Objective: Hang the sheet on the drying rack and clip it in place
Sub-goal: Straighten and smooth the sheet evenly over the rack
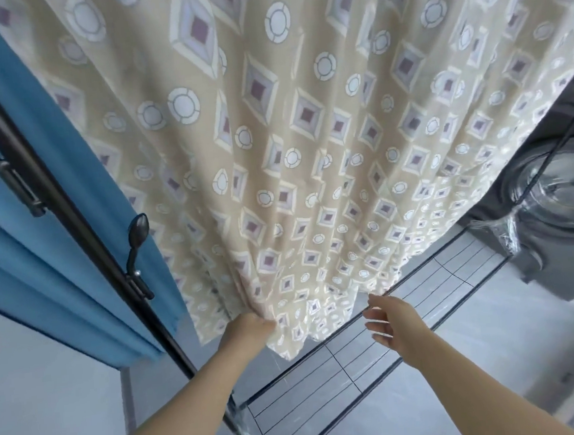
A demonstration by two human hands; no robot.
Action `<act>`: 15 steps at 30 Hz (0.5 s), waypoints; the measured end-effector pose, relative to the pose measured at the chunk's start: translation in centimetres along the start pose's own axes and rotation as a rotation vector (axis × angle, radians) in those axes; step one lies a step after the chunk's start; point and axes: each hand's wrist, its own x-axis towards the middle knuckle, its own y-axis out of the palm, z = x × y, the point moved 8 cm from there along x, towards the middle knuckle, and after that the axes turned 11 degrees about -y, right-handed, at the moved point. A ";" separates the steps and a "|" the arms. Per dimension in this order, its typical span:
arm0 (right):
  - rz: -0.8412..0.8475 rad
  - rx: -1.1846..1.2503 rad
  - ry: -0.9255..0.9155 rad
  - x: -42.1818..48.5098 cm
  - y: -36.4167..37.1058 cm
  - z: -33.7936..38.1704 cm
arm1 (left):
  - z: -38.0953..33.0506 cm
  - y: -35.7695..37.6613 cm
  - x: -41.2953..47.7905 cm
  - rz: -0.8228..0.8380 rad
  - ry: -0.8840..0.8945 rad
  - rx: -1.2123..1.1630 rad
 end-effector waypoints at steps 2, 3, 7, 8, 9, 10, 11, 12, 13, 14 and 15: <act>-0.017 0.018 0.006 -1.1 0.4 -0.5 | -0.7 0.1 -0.8 0.035 0.066 -0.058; -0.026 0.032 0.013 -1.6 0.6 -0.7 | -1.1 0.1 -1.3 0.059 0.095 -0.101; -0.074 0.135 0.008 -2.4 0.7 -1.4 | -4.3 0.7 -3.0 0.151 0.223 -0.252; -0.083 0.161 0.011 -2.3 0.5 -1.5 | -5.2 1.0 -3.4 0.168 0.243 -0.273; -0.087 0.185 0.016 -2.1 0.3 -1.6 | -6.1 1.3 -3.8 0.182 0.257 -0.286; -0.088 0.204 0.022 -1.7 0.0 -1.6 | -7.1 1.8 -4.1 0.194 0.266 -0.292; -0.085 0.218 0.029 -1.1 -0.3 -1.6 | -8.1 2.2 -4.3 0.201 0.273 -0.292; -0.083 0.230 0.035 -0.4 -0.8 -1.3 | -9.2 2.7 -4.4 0.203 0.281 -0.290; -0.081 0.238 0.039 0.5 -1.5 -0.9 | -10.5 3.2 -4.3 0.202 0.291 -0.294; -0.077 0.244 0.038 1.5 -2.2 -0.3 | -12.0 3.7 -4.1 0.196 0.298 -0.305; -0.074 0.246 0.034 2.6 -3.3 0.5 | -13.5 4.3 -3.9 0.185 0.300 -0.320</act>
